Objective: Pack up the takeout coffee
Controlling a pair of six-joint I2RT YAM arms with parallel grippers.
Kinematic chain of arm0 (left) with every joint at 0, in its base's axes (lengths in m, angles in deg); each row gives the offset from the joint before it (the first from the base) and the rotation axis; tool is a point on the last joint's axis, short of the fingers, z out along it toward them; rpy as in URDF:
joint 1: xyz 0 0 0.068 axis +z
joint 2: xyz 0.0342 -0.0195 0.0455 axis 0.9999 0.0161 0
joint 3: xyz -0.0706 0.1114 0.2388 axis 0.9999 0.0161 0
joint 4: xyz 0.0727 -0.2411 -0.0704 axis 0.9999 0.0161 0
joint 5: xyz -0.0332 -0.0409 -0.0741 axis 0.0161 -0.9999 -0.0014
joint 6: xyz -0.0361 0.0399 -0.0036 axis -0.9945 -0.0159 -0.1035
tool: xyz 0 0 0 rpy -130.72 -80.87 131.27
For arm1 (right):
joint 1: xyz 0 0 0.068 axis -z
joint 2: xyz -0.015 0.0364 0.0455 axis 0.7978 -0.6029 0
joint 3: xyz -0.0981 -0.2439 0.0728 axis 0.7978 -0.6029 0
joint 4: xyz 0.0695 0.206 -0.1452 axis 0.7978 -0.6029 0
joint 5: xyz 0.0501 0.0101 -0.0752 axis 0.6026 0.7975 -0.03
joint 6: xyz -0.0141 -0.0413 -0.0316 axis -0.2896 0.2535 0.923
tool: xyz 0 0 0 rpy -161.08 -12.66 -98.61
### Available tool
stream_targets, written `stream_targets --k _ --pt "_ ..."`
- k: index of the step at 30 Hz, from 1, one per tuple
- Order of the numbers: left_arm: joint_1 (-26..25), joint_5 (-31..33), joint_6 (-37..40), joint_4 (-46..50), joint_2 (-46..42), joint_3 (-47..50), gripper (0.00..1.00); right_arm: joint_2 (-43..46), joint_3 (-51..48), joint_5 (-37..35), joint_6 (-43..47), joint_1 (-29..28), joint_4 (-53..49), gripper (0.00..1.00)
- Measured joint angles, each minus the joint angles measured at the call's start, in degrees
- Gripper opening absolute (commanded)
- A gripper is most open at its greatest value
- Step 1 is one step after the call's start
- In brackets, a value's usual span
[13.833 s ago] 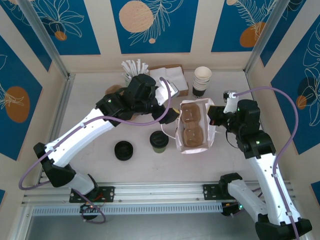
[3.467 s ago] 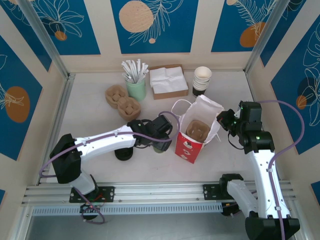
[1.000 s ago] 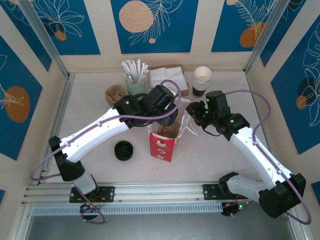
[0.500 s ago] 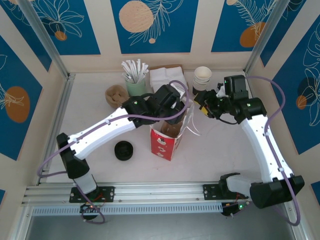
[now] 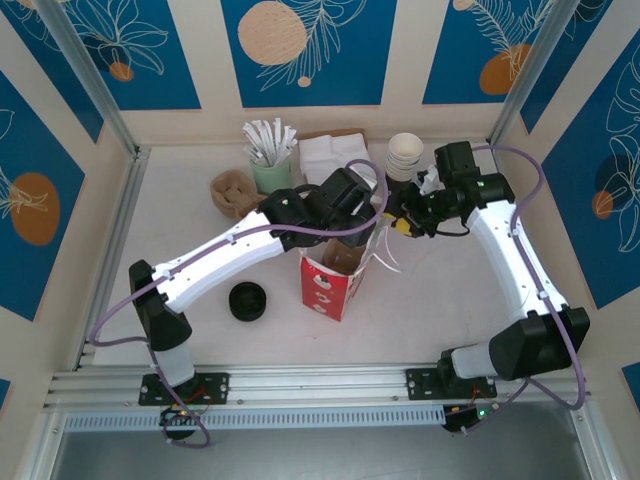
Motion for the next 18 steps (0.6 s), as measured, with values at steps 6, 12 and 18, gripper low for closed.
stream_targets --k 6,12,18 --pt "0.0 1.3 -1.0 0.1 -0.1 0.4 0.59 -1.2 0.4 1.4 1.9 -0.1 1.3 0.00" --pt "0.0 2.0 -1.0 -2.9 -3.2 7.1 0.59 3.4 -1.5 1.8 3.1 -1.6 7.2 0.00" --pt "0.0 3.0 0.1 -6.1 -5.6 11.2 0.59 11.6 -6.4 2.6 4.5 -4.6 14.4 0.00"
